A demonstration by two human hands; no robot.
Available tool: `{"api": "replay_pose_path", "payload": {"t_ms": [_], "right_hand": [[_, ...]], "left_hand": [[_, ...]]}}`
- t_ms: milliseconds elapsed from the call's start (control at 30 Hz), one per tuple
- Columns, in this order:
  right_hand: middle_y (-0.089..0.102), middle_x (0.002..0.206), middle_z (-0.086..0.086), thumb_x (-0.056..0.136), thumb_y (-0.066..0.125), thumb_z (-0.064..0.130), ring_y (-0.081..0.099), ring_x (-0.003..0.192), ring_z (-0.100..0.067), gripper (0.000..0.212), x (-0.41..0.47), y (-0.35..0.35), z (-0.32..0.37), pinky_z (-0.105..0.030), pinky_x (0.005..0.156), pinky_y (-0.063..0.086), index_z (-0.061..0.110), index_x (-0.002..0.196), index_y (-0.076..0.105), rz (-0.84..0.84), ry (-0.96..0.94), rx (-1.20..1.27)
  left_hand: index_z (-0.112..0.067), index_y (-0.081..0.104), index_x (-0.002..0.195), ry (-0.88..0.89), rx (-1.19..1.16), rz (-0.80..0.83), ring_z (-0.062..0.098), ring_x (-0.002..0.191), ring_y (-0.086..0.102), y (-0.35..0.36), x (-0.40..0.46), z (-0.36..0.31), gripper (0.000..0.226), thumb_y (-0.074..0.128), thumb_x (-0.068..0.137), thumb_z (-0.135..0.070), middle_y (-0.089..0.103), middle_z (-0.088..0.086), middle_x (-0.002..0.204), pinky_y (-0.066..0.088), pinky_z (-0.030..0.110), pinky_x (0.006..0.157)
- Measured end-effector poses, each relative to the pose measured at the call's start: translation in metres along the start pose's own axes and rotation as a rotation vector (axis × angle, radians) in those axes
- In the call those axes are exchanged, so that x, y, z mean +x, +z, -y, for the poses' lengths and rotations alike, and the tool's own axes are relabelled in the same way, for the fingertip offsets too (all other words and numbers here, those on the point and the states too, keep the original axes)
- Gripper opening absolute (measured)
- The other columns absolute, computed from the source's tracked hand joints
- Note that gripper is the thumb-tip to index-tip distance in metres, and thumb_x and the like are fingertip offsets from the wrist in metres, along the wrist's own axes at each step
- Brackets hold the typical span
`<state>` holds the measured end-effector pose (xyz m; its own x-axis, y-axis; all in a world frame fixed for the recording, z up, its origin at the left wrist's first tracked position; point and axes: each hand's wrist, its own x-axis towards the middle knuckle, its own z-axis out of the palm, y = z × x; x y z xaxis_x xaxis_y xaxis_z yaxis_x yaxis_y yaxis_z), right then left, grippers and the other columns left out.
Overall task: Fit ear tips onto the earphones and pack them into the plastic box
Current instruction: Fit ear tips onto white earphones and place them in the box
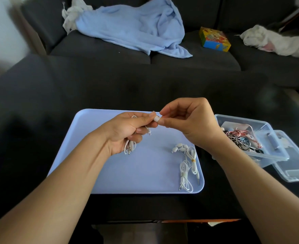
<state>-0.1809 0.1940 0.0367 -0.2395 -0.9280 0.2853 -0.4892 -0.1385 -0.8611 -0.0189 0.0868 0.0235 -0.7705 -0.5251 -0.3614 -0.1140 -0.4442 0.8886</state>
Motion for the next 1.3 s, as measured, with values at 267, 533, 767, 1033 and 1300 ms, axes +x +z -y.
{"api": "replay_pose_path", "payload": {"t_ms": [267,533,767,1033,1300], "right_hand": [[0.075,0.085,0.006,0.087,0.076,0.009,0.073,0.076,-0.007,0.01,0.001,0.01,-0.004,-0.014,0.068,0.055,0.011,0.097,0.079,-0.09,-0.088,-0.153],[0.076,0.081,0.002,0.085,0.077,0.01,0.072,0.07,-0.01,0.01,0.002,0.006,-0.008,-0.016,0.067,0.057,0.01,0.094,0.08,-0.063,-0.065,-0.164],[0.077,0.076,0.001,0.081,0.078,0.005,0.073,0.069,-0.016,0.009,-0.002,0.011,-0.005,-0.021,0.067,0.058,0.013,0.086,0.078,-0.107,0.039,0.106],[0.077,0.09,-0.007,0.08,0.077,0.003,0.075,0.085,-0.021,0.026,0.005,0.0,-0.002,-0.025,0.077,0.06,0.01,0.106,0.075,0.02,0.135,0.19],[0.077,0.084,0.0,0.078,0.078,0.018,0.072,0.075,-0.018,0.02,0.006,0.004,-0.002,-0.023,0.065,0.06,0.019,0.098,0.077,0.14,0.031,-0.013]], "left_hand": [[-0.01,0.075,0.093,0.1,0.025,-0.179,0.007,0.053,0.037,0.007,0.003,0.004,0.021,0.066,0.091,-0.029,0.073,0.002,0.084,0.031,0.015,0.041],[-0.011,0.076,0.098,0.128,0.164,-0.219,0.009,0.058,0.04,0.007,0.004,0.005,0.025,0.067,0.092,-0.033,0.075,0.006,0.096,0.034,0.016,0.044],[-0.008,0.074,0.097,0.062,0.072,-0.1,0.006,0.051,0.037,0.002,0.001,0.002,0.021,0.065,0.093,-0.026,0.071,0.0,0.078,0.029,0.014,0.04],[-0.009,0.076,0.099,0.096,0.017,-0.081,0.005,0.048,0.037,0.003,0.002,-0.002,0.019,0.069,0.087,-0.022,0.074,0.0,0.084,0.027,0.013,0.039],[-0.008,0.076,0.104,0.054,0.131,-0.031,0.006,0.051,0.037,0.0,-0.001,0.0,0.039,0.073,0.072,-0.031,0.062,-0.002,0.066,0.027,0.015,0.041]]}}
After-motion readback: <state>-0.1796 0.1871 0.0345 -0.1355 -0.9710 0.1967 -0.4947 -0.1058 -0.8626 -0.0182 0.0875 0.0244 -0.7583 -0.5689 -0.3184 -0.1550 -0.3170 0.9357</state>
